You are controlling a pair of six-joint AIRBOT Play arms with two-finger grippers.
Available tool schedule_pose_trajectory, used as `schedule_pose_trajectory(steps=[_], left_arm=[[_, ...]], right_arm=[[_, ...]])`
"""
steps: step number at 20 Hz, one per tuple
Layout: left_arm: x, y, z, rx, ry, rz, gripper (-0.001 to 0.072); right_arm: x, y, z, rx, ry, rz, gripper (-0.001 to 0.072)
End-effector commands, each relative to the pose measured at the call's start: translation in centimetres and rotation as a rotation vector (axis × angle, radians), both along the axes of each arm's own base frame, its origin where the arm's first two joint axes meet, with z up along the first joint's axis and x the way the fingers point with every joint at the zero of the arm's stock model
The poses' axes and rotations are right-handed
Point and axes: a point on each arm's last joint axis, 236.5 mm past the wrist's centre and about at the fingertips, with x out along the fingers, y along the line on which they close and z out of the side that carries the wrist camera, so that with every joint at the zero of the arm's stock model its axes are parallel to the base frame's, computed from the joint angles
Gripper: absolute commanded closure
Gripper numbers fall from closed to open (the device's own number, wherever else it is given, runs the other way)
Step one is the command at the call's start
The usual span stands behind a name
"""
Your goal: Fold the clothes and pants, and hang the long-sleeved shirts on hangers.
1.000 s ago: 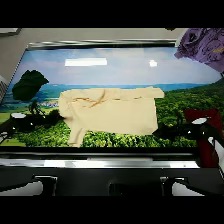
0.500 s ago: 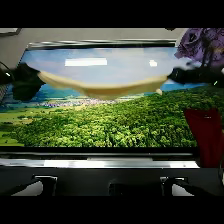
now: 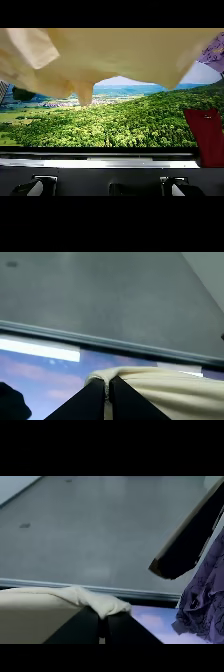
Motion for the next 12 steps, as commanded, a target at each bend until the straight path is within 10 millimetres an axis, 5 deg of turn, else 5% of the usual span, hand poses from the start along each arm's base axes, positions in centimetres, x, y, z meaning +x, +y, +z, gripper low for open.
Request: schedule_pose_trajectory(steps=[1,4,6,8,12], left_arm=[[-6.9,1.2,3.4,0.003,-0.120,0.127,0.0691],[-6.5,1.4,2.8,0.006,-0.097,0.131,0.0691],[-3.7,1.9,0.6,0.007,-0.024,0.121,0.0691],[0.7,1.8,-3.3,0.022,0.092,0.064,0.0690],[11.4,1.7,-15.6,-0.045,0.402,-0.082,0.0690]], right_arm=[[-6.9,-0.2,3.5,0.005,-0.117,-0.049,0.0688],[-7.0,0.0,3.7,0.098,-0.118,-0.037,0.0688],[-4.1,0.1,1.3,0.173,-0.029,-0.015,0.0688],[0.6,0.8,-3.5,0.232,0.133,0.026,0.0688],[11.6,-0.6,-20.3,0.266,0.614,-0.008,0.0688]])
